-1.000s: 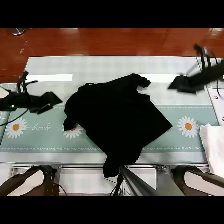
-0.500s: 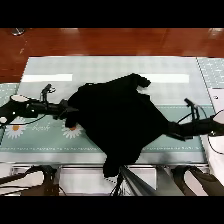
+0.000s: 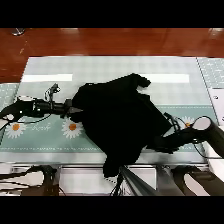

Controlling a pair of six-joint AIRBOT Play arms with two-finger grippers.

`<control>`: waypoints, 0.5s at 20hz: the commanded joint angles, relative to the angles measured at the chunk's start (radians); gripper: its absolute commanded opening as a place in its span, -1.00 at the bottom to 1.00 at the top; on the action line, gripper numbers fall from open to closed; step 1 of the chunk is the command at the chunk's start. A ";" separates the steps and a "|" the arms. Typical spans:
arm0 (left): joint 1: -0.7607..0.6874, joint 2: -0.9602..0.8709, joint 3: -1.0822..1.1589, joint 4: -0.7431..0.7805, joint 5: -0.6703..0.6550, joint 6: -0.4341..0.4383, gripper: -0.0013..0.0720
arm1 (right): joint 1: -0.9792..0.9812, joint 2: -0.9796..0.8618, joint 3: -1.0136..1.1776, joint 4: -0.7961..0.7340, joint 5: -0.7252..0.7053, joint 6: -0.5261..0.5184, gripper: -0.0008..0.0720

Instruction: Fold the shirts.

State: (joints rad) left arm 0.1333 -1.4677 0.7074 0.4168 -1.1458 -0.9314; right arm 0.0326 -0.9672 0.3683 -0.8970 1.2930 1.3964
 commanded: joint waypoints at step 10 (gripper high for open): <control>-0.001 -0.003 0.000 -0.006 -0.008 0.008 -0.89 | 0.282 -0.276 0.126 0.289 -0.326 -0.034 -0.13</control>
State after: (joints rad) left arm 0.1326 -1.4704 0.7074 0.4107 -1.1522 -0.9237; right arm 0.2638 -1.1854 0.4442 -0.6586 1.0313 1.3689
